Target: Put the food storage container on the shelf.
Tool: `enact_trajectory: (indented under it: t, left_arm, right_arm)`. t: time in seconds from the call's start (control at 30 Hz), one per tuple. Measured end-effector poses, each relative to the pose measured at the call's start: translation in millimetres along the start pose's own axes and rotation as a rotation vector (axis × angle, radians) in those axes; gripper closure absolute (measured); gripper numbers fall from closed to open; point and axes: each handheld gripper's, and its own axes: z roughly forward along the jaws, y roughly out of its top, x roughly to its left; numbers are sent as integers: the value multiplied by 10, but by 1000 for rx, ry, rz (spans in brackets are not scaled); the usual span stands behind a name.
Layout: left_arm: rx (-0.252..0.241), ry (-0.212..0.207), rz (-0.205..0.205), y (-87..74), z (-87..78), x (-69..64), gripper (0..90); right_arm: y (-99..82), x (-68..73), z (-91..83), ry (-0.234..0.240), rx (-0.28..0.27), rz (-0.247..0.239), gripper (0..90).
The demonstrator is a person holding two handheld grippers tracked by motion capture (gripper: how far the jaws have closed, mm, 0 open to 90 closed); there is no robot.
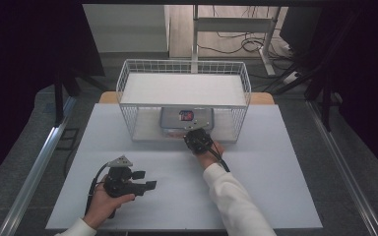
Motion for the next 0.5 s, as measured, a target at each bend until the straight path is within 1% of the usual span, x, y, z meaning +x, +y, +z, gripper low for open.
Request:
enact_trajectory:
  t: [0.07, 0.17, 0.2, 0.33, 0.4, 0.5]
  left_arm:
    - [1, -1, -1, 0, 0, 2, 325]
    - [3, 3, -1, 0, 3, 5, 327]
    - [2, 3, -2, -1, 3, 5, 327]
    - [2, 3, -3, -1, 3, 5, 327]
    - [4, 5, -2, -2, 7, 8, 328]
    - [6, 8, -2, -3, 8, 13, 330]
  right_arm:
    - [12, -9, 14, -2, 0, 10, 891]
    - [47, -36, 32, 0, 5, 41, 891]
    - [60, -43, 38, -2, 8, 45, 891]
    - [89, -77, 54, -12, 10, 49, 891]
    - [85, -90, 55, -13, 10, 59, 891]
    - [70, -93, 33, -13, 13, 58, 891]
